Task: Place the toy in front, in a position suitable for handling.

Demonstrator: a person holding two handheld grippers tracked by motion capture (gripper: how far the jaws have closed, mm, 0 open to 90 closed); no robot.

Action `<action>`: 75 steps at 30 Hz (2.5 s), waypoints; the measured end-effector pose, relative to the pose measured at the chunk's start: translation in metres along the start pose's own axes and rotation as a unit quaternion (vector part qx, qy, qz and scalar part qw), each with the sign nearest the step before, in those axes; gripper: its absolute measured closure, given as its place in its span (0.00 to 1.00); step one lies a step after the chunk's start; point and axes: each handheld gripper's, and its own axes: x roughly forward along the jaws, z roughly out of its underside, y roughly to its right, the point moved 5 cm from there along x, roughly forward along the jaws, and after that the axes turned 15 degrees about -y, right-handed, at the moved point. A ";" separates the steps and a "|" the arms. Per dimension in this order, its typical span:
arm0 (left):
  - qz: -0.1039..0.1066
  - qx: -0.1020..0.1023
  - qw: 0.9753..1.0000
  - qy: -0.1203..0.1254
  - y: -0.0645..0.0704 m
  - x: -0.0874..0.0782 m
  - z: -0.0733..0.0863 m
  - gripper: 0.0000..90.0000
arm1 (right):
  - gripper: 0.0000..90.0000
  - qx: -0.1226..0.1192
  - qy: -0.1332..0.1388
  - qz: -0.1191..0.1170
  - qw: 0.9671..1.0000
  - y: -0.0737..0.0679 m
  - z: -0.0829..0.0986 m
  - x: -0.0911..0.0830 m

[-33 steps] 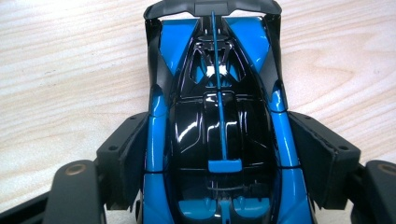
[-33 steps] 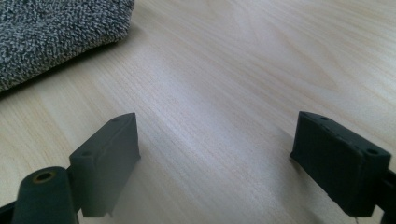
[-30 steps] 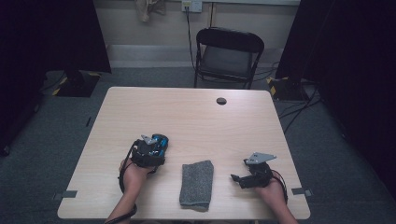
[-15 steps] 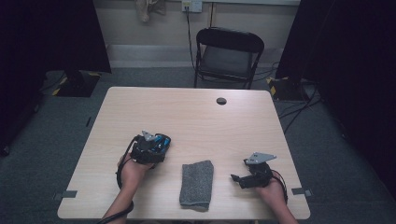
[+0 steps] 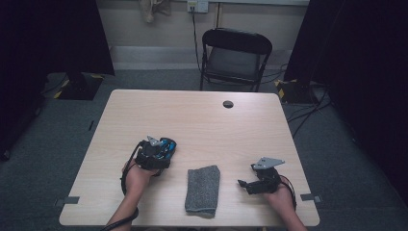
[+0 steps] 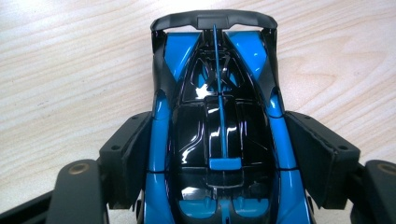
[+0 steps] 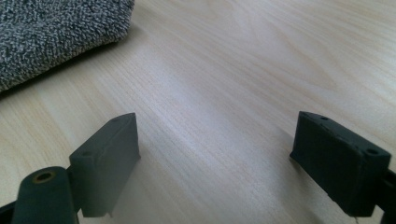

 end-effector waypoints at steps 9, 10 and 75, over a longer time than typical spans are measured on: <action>0.003 -0.002 1.000 0.002 -0.001 0.004 0.004 0.29 | 0.15 0.000 0.000 0.000 1.000 0.000 0.000 0.000; 0.004 -0.002 1.000 0.001 -0.001 0.004 0.004 0.29 | 0.15 0.000 0.000 0.000 1.000 0.000 0.000 0.000; 0.026 0.039 0.999 0.012 0.006 -0.002 -0.017 0.31 | 0.15 0.000 0.000 0.000 1.000 0.000 0.000 0.000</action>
